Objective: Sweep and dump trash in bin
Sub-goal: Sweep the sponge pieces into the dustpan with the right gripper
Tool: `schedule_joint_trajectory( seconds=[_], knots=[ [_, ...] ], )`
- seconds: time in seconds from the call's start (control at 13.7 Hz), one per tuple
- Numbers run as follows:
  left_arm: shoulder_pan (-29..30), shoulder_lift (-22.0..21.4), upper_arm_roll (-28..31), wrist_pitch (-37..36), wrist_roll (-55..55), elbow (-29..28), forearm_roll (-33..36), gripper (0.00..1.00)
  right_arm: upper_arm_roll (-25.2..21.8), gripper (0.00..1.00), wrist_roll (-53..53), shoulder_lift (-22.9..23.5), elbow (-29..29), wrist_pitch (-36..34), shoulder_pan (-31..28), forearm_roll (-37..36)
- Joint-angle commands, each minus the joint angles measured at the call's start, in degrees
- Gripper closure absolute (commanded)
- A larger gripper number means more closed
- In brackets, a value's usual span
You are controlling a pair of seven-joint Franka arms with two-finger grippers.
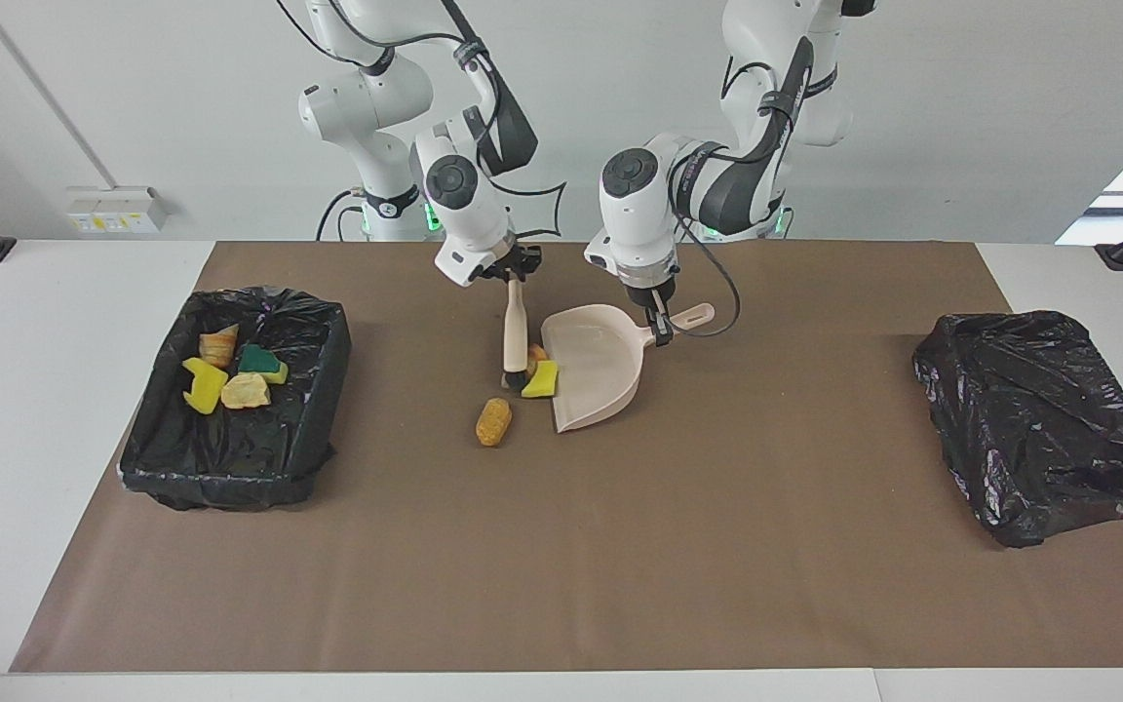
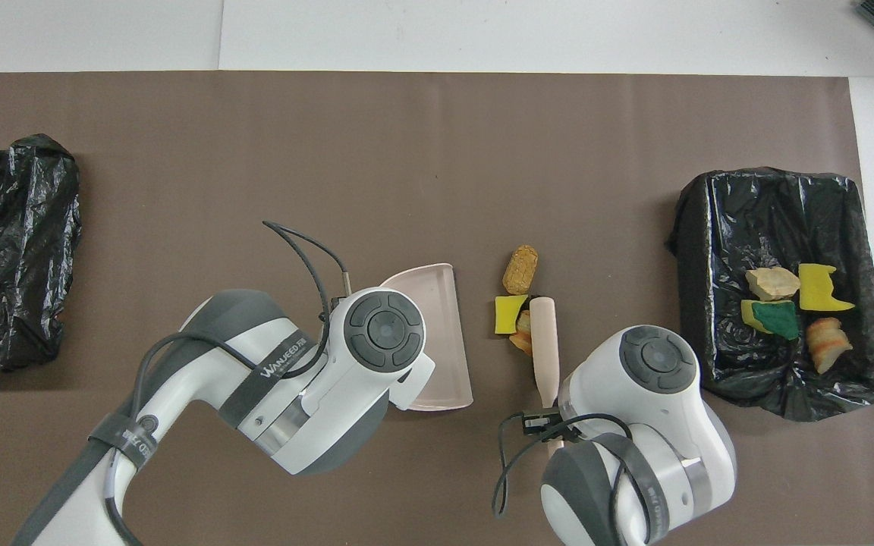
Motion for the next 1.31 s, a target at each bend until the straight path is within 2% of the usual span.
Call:
schedule_joint_trajectory(
  seconds=[0.0, 0.22, 0.29, 0.44, 0.58, 0.8, 0.95, 1.09, 1.24],
  knots=[
    [0.4, -1.7, 0.3, 2.8, -0.5, -2.8, 1.2, 1.0, 0.1, 1.0, -1.5, -0.2, 3.7, -1.3, 1.5, 5.1],
    [0.4, -1.7, 0.3, 3.1, -0.5, -2.9, 1.2, 1.0, -0.8, 1.0, -0.3, -5.1, 5.3, -7.3, 0.6, 3.6],
    [1.0, -1.7, 0.3, 3.3, -0.5, -2.9, 1.2, 1.0, -0.8, 1.0, -0.1, -6.1, 5.5, -8.7, -1.1, 1.0],
    [2.1, -1.5, 0.3, 4.5, -0.5, -2.9, 1.1, 1.0, -0.6, 1.0, 0.4, -5.9, 7.4, -11.1, -2.4, -7.3],
    [3.4, -1.1, 0.2, 5.2, -0.5, -2.9, 1.0, 1.0, -0.5, 1.0, -0.6, -5.3, 7.7, -10.4, -4.8, -18.7],
    [4.9, -0.8, 0.2, 6.3, -0.4, -2.9, 0.9, 1.0, -0.5, 1.0, -9.8, 0.9, 14.1, -11.4, -11.3, -30.8],
    [5.2, -0.6, 0.2, 7.4, -0.5, -2.8, 0.9, 1.0, -0.4, 1.0, -12.9, 8.4, 20.2, -11.2, -13.5, -40.6],
    [6.5, -0.6, 0.2, 7.2, -0.5, -2.9, 0.9, 1.0, -0.5, 1.0, -13.0, 13.0, 22.0, -9.2, -14.4, -44.0],
    [6.6, -0.6, 0.2, 7.1, -0.5, -3.0, 0.9, 1.0, -0.4, 1.0, -12.8, 15.5, 21.5, -7.8, -14.2, -43.1]
  ],
)
